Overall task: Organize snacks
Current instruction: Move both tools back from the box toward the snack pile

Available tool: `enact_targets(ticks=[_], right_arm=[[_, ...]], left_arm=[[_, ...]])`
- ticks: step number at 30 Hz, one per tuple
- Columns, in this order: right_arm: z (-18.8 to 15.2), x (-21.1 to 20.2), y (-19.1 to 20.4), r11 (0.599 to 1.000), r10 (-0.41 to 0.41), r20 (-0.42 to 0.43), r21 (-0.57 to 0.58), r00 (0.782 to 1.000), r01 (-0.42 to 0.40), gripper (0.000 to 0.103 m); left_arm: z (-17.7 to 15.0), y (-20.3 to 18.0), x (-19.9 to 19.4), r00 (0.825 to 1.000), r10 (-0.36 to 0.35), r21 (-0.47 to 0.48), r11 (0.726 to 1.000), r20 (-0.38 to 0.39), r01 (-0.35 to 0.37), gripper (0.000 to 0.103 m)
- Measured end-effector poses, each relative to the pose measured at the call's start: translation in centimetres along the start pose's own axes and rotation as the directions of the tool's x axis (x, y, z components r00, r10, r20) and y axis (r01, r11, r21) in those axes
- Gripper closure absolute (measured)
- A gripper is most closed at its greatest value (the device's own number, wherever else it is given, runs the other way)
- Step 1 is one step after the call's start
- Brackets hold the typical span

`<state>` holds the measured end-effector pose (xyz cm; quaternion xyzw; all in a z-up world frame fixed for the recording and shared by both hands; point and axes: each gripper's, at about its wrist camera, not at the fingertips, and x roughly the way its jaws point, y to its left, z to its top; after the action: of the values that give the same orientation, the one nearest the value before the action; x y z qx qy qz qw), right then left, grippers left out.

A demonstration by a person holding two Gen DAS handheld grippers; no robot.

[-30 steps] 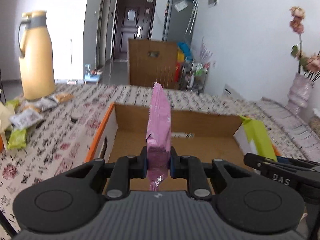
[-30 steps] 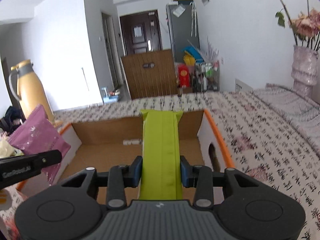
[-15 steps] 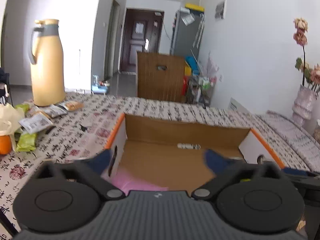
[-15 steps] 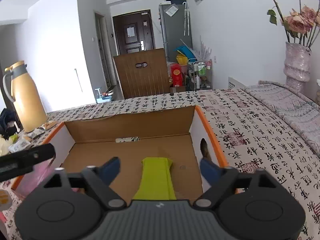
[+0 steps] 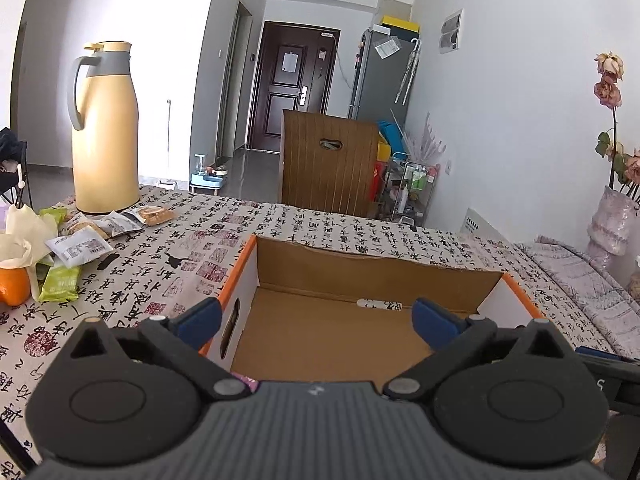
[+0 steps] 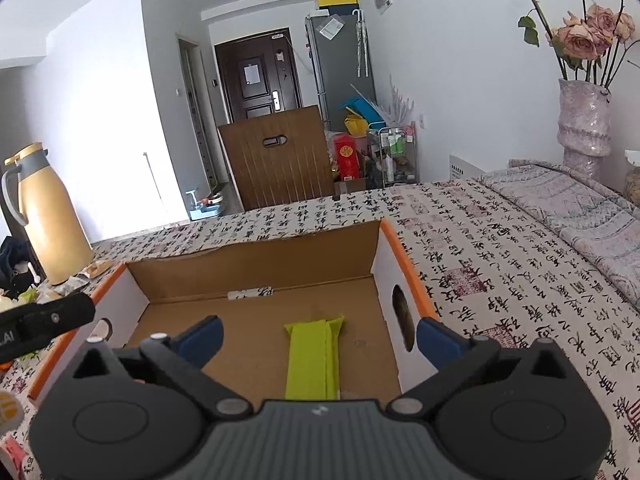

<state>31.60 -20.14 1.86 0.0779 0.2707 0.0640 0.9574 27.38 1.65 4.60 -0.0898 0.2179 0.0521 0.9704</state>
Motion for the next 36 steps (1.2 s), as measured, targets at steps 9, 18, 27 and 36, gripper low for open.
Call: enact_targets(ticks=[9, 18, 27, 36], right_arm=[[1.3, -2.8, 0.6, 1.000, 0.007, 0.046, -0.015, 0.999, -0.006, 0.000], [0.9, -7.2, 0.3, 0.999, 0.025, 0.087, -0.034, 0.996, -0.022, 0.000], [-1.4, -11.4, -1.1, 0.999, 0.031, 0.106, -0.047, 0.994, -0.026, 0.000], [-4.2, -15.2, -2.7, 0.997, 0.039, 0.107, -0.066, 0.993, -0.032, 0.000]], left_arm=[[1.6, -0.6, -3.1, 0.999, -0.024, -0.004, 1.000, 0.033, 0.024, 0.000], [1.5, 0.0, -7.0, 0.998, -0.037, -0.009, 0.999, 0.055, 0.037, 0.000], [-0.4, 1.6, -10.5, 0.997, -0.040, -0.004, 0.999, 0.062, 0.041, 0.000], [-3.3, 2.9, -13.7, 0.997, -0.054, 0.040, 0.998, 0.057, 0.052, 0.000]])
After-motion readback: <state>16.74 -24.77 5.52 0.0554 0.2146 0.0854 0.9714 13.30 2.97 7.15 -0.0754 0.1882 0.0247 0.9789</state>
